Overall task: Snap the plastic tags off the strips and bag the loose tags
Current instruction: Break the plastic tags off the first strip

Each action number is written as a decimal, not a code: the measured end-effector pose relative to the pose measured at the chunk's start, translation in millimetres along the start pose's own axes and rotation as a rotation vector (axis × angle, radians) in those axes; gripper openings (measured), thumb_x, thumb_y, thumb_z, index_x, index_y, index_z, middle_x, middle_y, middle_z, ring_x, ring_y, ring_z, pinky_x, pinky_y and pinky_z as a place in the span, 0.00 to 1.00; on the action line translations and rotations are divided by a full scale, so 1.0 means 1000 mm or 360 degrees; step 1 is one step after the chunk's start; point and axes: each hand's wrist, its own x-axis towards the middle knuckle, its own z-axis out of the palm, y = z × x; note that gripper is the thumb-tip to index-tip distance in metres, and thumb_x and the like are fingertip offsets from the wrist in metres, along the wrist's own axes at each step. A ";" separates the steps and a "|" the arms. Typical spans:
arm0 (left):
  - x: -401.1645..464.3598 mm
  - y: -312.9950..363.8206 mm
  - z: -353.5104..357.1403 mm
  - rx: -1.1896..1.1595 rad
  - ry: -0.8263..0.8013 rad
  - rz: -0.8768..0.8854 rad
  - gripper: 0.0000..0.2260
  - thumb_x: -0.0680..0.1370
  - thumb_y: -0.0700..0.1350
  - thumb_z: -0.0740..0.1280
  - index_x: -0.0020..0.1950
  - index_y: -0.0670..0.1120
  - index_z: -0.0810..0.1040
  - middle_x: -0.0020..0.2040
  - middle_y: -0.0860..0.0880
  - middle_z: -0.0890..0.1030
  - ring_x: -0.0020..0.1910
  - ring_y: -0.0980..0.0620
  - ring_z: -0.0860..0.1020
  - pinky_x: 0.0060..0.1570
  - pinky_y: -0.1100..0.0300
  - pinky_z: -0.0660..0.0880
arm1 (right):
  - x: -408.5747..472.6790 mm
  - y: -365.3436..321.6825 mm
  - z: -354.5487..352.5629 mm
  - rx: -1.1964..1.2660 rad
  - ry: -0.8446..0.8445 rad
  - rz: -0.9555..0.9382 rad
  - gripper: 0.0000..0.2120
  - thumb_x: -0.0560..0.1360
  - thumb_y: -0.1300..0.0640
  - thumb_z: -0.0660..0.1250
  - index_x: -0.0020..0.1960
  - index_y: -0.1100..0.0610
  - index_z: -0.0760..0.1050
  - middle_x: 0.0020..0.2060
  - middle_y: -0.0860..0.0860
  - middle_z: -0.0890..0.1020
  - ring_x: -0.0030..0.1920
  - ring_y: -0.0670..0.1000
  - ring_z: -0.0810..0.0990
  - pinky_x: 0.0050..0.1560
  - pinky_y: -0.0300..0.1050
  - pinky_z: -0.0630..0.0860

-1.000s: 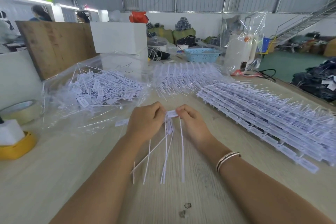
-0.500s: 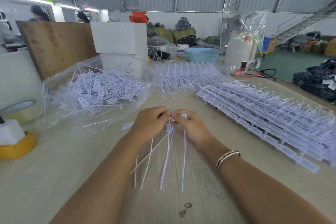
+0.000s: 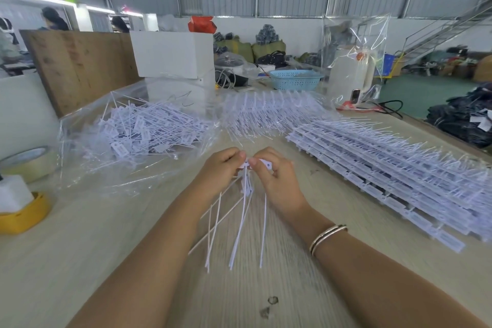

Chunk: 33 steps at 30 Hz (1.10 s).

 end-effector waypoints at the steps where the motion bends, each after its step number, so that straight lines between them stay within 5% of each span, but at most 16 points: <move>1: -0.001 0.001 0.000 -0.0037 0.0007 -0.0018 0.15 0.81 0.46 0.60 0.34 0.47 0.71 0.24 0.58 0.70 0.26 0.63 0.69 0.28 0.72 0.65 | 0.000 -0.002 0.000 -0.0007 0.0029 -0.0015 0.09 0.78 0.60 0.65 0.39 0.52 0.77 0.37 0.45 0.76 0.43 0.50 0.77 0.55 0.66 0.68; 3: 0.001 0.002 -0.003 -0.0156 0.0066 -0.0063 0.16 0.81 0.46 0.59 0.34 0.48 0.71 0.24 0.57 0.69 0.27 0.59 0.69 0.32 0.67 0.65 | 0.000 -0.003 -0.001 0.0040 0.0135 -0.0022 0.11 0.78 0.61 0.64 0.39 0.49 0.75 0.38 0.44 0.77 0.43 0.49 0.77 0.56 0.64 0.69; 7: 0.005 0.005 -0.013 -0.0154 0.0263 0.0065 0.17 0.80 0.42 0.60 0.31 0.48 0.70 0.25 0.55 0.67 0.26 0.58 0.66 0.32 0.66 0.63 | 0.001 0.000 -0.002 0.0407 0.0110 0.0312 0.13 0.80 0.59 0.61 0.37 0.52 0.75 0.33 0.41 0.77 0.36 0.38 0.73 0.47 0.41 0.68; 11: 0.003 0.005 -0.012 -0.0184 0.0333 0.0221 0.21 0.74 0.37 0.58 0.22 0.52 0.67 0.23 0.55 0.64 0.29 0.53 0.62 0.33 0.58 0.59 | 0.007 0.007 0.010 -0.0118 -0.0132 0.0464 0.14 0.81 0.49 0.57 0.37 0.48 0.68 0.34 0.46 0.72 0.42 0.48 0.72 0.58 0.53 0.66; 13: 0.002 0.002 -0.014 -0.0004 0.0363 0.0282 0.16 0.72 0.40 0.58 0.24 0.51 0.67 0.24 0.54 0.65 0.28 0.53 0.63 0.33 0.57 0.58 | 0.010 0.010 0.016 -0.0364 -0.0206 0.0504 0.10 0.81 0.47 0.55 0.48 0.49 0.72 0.46 0.46 0.74 0.54 0.48 0.72 0.63 0.51 0.59; 16: -0.001 -0.004 -0.015 0.0297 0.0316 0.0316 0.13 0.74 0.41 0.58 0.29 0.50 0.69 0.27 0.49 0.71 0.28 0.52 0.67 0.34 0.57 0.63 | 0.008 0.014 0.016 -0.0459 -0.0212 0.0567 0.20 0.81 0.45 0.52 0.70 0.52 0.65 0.63 0.48 0.69 0.67 0.48 0.63 0.65 0.47 0.53; 20: -0.002 -0.007 -0.006 0.0608 0.0138 0.0367 0.08 0.75 0.43 0.58 0.38 0.48 0.74 0.37 0.47 0.79 0.37 0.48 0.76 0.41 0.50 0.73 | 0.004 0.005 0.010 -0.0138 -0.0221 0.0400 0.12 0.81 0.48 0.56 0.44 0.45 0.76 0.45 0.43 0.75 0.57 0.49 0.72 0.63 0.51 0.61; 25: -0.002 -0.010 -0.002 0.0633 0.0129 0.0417 0.08 0.79 0.39 0.60 0.51 0.52 0.71 0.43 0.55 0.76 0.41 0.56 0.76 0.42 0.59 0.71 | 0.005 0.009 0.003 0.0124 -0.0073 0.0554 0.15 0.78 0.53 0.62 0.42 0.63 0.78 0.38 0.57 0.77 0.46 0.54 0.75 0.57 0.54 0.68; 33: -0.002 -0.012 -0.010 0.0878 0.0171 0.0363 0.12 0.79 0.44 0.60 0.35 0.46 0.72 0.26 0.50 0.72 0.27 0.51 0.69 0.32 0.57 0.63 | 0.004 0.010 -0.001 0.0521 -0.0079 0.0638 0.14 0.77 0.62 0.61 0.33 0.54 0.72 0.32 0.48 0.75 0.37 0.42 0.76 0.46 0.44 0.69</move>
